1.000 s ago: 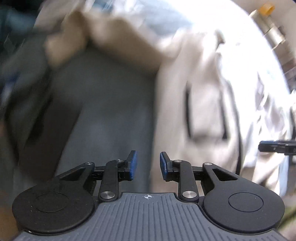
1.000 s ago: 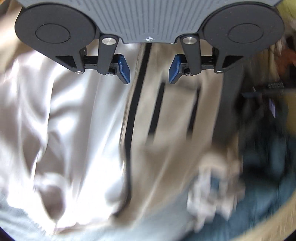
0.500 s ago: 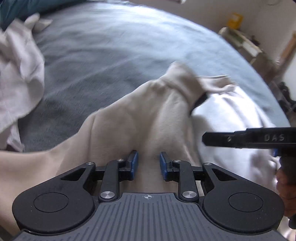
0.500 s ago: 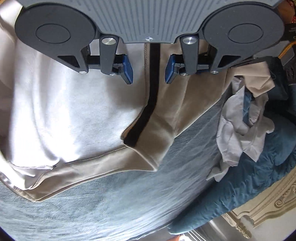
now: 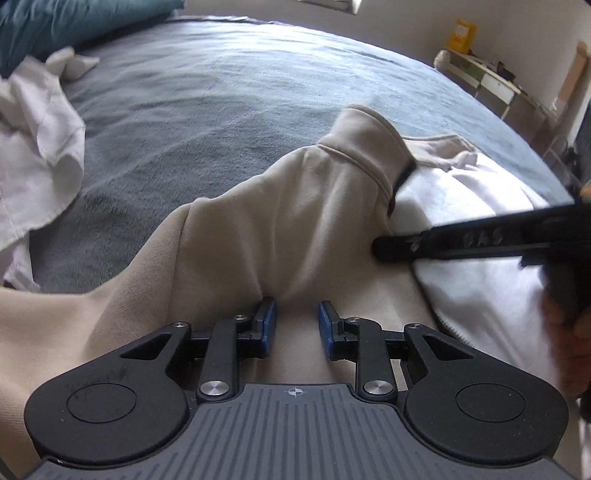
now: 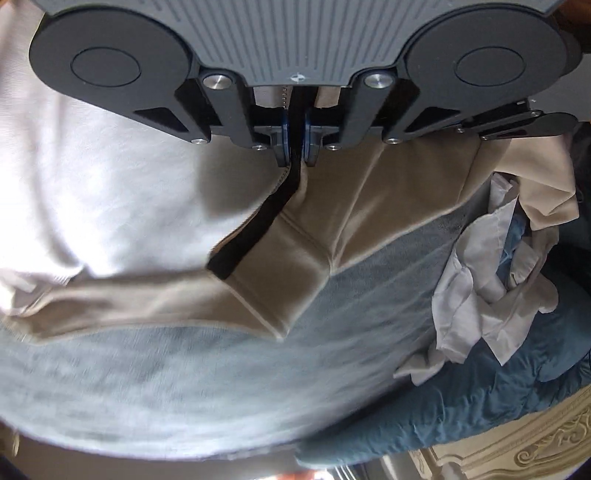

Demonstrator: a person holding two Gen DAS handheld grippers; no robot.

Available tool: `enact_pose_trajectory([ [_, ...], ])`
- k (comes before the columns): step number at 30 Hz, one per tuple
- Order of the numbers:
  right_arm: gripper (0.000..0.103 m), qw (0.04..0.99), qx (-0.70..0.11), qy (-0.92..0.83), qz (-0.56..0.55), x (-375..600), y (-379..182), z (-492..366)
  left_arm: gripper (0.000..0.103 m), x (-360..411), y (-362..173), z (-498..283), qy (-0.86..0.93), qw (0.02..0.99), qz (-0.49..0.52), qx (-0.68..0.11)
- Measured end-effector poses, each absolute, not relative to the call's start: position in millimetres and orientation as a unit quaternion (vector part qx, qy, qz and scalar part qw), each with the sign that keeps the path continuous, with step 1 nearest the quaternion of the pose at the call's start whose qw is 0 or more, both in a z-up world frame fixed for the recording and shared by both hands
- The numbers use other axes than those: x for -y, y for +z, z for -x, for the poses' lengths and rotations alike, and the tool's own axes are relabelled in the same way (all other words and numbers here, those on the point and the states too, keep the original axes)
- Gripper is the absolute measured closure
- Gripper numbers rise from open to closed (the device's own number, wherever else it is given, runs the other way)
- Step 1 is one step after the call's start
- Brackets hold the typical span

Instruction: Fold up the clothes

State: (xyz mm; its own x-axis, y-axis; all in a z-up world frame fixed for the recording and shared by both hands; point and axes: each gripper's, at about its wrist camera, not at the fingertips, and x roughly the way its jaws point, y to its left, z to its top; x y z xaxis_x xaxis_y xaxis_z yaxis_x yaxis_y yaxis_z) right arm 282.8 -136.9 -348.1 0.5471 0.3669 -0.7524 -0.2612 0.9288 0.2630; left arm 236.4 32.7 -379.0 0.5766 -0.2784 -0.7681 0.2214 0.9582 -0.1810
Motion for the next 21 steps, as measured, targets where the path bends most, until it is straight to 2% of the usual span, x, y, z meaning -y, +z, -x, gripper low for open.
enact_pose_trajectory([
  [3, 0.094, 0.897, -0.416, 0.148, 0.031, 113, -349, -266, 0.077, -33, -374, -234, -0.139, 0.889, 0.024, -0.436],
  [5, 0.089, 0.895, -0.416, 0.129, 0.096, 98, -363, -263, 0.076, -35, -370, -231, -0.139, 0.891, 0.009, -0.432],
  [7, 0.086, 0.896, -0.417, 0.124, 0.089, 97, -363, -266, 0.076, -32, -369, -229, -0.142, 0.893, -0.012, -0.426],
  [8, 0.080, 0.897, -0.418, 0.122, 0.076, 100, -361, -267, 0.076, -30, -370, -228, -0.143, 0.894, -0.020, -0.423],
  [12, 0.069, 0.898, -0.416, 0.120, -0.080, 149, -339, -275, 0.076, -32, -370, -227, -0.147, 0.895, -0.015, -0.421],
  [13, 0.059, 0.890, -0.420, 0.125, -0.126, 164, -340, -282, 0.076, -33, -370, -228, -0.148, 0.895, -0.014, -0.421],
  [17, 0.042, 0.866, -0.417, 0.140, -0.240, 201, -360, -316, 0.076, -38, -370, -227, -0.151, 0.895, -0.011, -0.420],
  [19, 0.043, 0.863, -0.421, 0.148, -0.238, 201, -368, -331, 0.076, -37, -371, -228, -0.152, 0.895, -0.007, -0.420],
  [21, 0.068, 0.865, -0.418, 0.156, -0.229, 200, -371, -341, 0.076, -35, -373, -230, -0.154, 0.895, -0.007, -0.419],
])
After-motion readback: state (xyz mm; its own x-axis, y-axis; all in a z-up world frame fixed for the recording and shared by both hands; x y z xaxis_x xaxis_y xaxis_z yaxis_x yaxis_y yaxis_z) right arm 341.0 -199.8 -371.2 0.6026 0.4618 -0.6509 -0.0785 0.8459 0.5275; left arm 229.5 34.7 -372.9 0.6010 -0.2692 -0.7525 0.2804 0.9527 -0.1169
